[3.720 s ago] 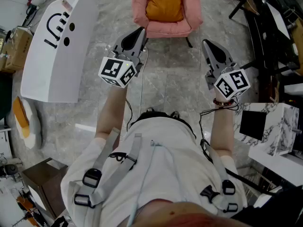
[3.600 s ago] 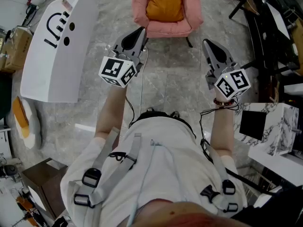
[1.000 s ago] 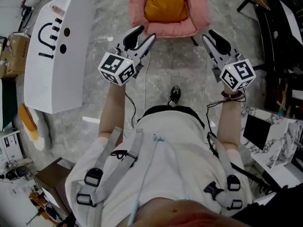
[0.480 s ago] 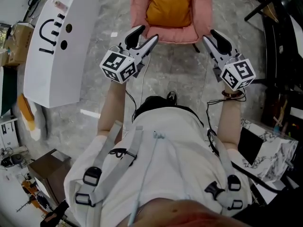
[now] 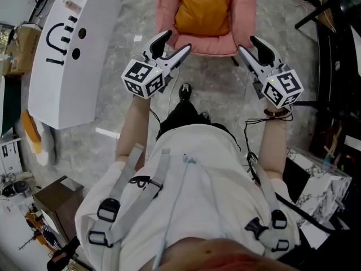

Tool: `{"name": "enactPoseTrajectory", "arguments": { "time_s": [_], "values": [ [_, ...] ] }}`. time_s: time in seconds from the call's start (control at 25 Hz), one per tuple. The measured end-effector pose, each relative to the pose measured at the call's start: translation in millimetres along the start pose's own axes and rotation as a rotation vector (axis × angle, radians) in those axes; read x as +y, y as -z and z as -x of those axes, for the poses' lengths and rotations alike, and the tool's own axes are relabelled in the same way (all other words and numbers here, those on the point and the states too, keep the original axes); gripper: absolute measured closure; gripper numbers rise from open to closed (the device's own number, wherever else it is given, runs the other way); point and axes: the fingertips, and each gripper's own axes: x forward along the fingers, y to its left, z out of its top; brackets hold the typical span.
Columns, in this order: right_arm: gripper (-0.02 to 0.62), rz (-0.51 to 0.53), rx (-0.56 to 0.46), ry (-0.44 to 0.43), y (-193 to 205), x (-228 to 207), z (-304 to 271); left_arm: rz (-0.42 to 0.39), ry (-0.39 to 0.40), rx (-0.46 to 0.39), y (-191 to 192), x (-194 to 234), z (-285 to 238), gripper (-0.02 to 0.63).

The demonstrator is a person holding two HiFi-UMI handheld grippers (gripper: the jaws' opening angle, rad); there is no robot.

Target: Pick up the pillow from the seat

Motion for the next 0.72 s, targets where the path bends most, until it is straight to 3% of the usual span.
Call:
{"name": "enactPoseTrajectory", "arguments": {
  "time_s": [0.28,0.72],
  "values": [
    [0.339,-0.017,0.019,0.018,2,-32,-36,0.034,0.046,0.032,7,38,-38,0.260],
    [0.319,-0.131,0.063,0.095,17,-93,-118,0.079,0.143,0.129,19,132,-104,0.227]
  ]
}}
